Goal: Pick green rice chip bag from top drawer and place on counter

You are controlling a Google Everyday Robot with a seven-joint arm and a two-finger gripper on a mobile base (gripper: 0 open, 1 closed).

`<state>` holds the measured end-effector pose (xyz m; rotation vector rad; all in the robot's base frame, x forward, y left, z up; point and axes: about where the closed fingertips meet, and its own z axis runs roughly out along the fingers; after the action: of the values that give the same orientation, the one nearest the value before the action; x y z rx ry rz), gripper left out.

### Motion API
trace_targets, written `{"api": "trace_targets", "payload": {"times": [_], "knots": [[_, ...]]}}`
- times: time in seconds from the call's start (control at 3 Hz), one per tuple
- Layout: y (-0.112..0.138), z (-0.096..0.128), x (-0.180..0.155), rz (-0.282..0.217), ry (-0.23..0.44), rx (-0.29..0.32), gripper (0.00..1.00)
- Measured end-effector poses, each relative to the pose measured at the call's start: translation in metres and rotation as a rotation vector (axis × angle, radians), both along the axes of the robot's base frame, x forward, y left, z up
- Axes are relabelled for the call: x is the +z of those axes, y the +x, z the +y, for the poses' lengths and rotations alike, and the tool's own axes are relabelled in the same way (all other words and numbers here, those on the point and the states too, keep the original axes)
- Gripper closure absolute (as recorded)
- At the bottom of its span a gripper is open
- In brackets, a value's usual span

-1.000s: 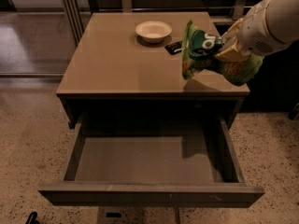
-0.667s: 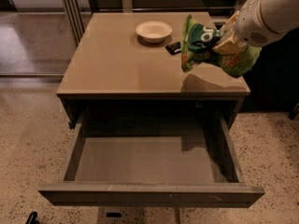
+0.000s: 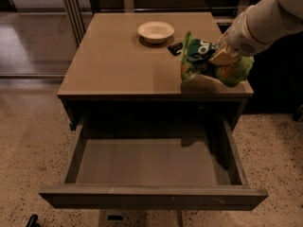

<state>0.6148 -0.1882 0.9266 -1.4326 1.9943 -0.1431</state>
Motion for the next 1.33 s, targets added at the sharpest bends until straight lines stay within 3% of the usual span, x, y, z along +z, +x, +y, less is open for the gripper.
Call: {"api": "trace_targets", "payload": {"times": [0.67,1.0,1.33], "knots": [[0.008,0.007,-0.039,0.085,0.009,0.011,1.0],[0.008,0.008,-0.043,0.097,0.009,0.014,0.9],[0.008,0.008,-0.043,0.097,0.009,0.014,0.59]]}}
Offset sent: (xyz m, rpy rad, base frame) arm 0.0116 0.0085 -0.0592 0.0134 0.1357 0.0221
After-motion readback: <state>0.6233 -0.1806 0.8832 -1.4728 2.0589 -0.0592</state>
